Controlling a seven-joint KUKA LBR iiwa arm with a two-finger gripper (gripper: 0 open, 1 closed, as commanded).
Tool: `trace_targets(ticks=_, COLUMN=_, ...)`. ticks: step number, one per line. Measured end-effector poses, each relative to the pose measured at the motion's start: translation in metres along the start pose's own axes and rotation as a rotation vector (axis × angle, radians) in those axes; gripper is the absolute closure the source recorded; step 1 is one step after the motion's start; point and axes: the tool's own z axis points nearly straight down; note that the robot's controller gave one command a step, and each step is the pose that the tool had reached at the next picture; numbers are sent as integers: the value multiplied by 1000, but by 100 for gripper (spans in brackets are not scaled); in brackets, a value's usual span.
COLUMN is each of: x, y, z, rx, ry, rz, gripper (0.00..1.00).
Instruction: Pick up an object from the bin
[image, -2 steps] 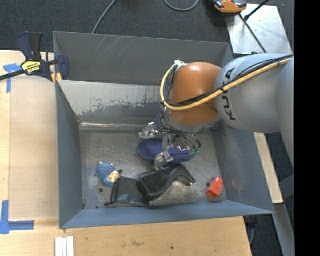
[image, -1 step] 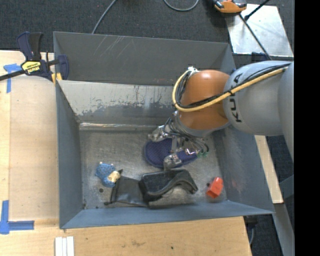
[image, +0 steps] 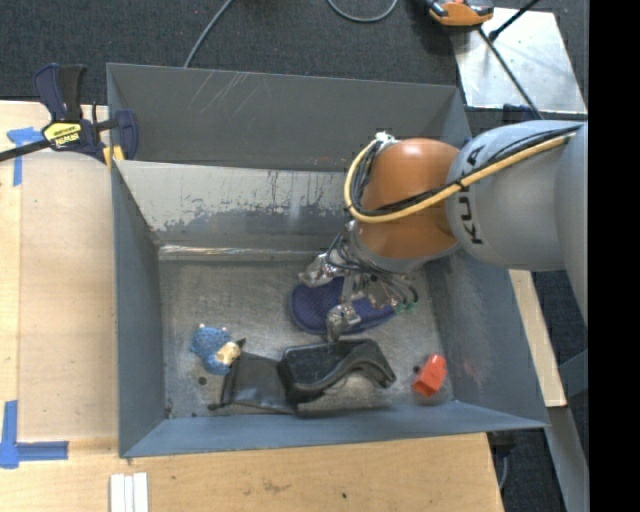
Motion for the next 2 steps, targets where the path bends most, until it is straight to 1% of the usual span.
trace_targets(ticks=1, x=1, y=24, z=-120, rx=2, ry=6, rz=-65, gripper=100)
trace_targets(ticks=2, x=-15, y=7, z=-270, rx=0, ry=8, rz=-542, gripper=100)
